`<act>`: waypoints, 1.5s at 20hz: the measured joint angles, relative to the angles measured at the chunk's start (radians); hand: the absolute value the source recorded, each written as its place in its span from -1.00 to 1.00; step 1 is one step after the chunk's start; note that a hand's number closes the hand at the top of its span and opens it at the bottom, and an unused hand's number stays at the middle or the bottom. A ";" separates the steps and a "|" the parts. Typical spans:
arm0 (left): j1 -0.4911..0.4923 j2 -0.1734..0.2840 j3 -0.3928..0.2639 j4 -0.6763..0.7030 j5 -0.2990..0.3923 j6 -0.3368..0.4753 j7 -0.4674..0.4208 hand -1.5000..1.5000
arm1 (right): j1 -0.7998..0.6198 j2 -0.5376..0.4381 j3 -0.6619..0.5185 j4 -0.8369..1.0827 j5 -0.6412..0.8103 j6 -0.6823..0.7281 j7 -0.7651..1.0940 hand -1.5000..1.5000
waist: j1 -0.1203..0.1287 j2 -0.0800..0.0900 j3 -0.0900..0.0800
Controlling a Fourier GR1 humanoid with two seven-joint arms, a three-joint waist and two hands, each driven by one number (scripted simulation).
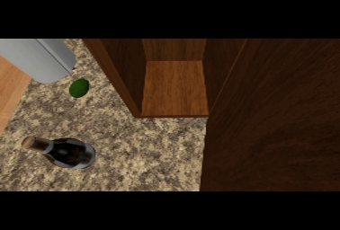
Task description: Pick up the wine, place it into the cabinet and close the cabinet
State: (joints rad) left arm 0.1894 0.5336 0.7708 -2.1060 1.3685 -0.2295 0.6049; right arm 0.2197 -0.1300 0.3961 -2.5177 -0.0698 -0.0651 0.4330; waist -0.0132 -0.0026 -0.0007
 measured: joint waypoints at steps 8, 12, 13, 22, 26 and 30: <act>-0.048 -0.076 -0.106 0.137 -0.225 -0.128 -0.069 -1.00 | 0.042 -0.010 0.002 0.005 0.003 0.015 -0.057 -1.00 | -0.007 0.001 0.000; -0.082 -0.114 -0.152 0.223 -0.334 -0.197 -0.121 -1.00 | 0.047 -0.015 -0.014 0.007 0.002 0.028 -0.070 -1.00 | -0.005 0.002 0.000; -0.090 -0.118 -0.161 0.241 -0.352 -0.207 -0.129 -1.00 | 0.048 -0.016 -0.021 0.007 0.000 0.032 -0.075 -1.00 | -0.005 0.002 0.000; -0.161 -0.215 -0.219 0.476 -0.664 -0.303 -0.335 -1.00 | 0.088 -0.014 -0.045 0.014 -0.005 0.065 -0.126 -1.00 | -0.007 0.004 0.000; -0.195 -0.242 -0.226 0.585 -0.810 -0.311 -0.463 -1.00 | 0.084 -0.013 -0.063 0.013 -0.009 0.073 -0.122 -1.00 | -0.006 0.004 0.000; -0.227 -0.227 -0.228 0.718 -0.894 -0.341 -0.559 -1.00 | 0.108 -0.010 -0.054 0.015 -0.011 0.088 -0.138 -1.00 | -0.004 0.003 0.000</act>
State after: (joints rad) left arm -0.0380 0.3063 0.5425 -1.3877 0.4746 -0.5710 0.0463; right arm 0.3276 -0.1395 0.3422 -2.5029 -0.0806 0.0233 0.2954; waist -0.0176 0.0009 -0.0008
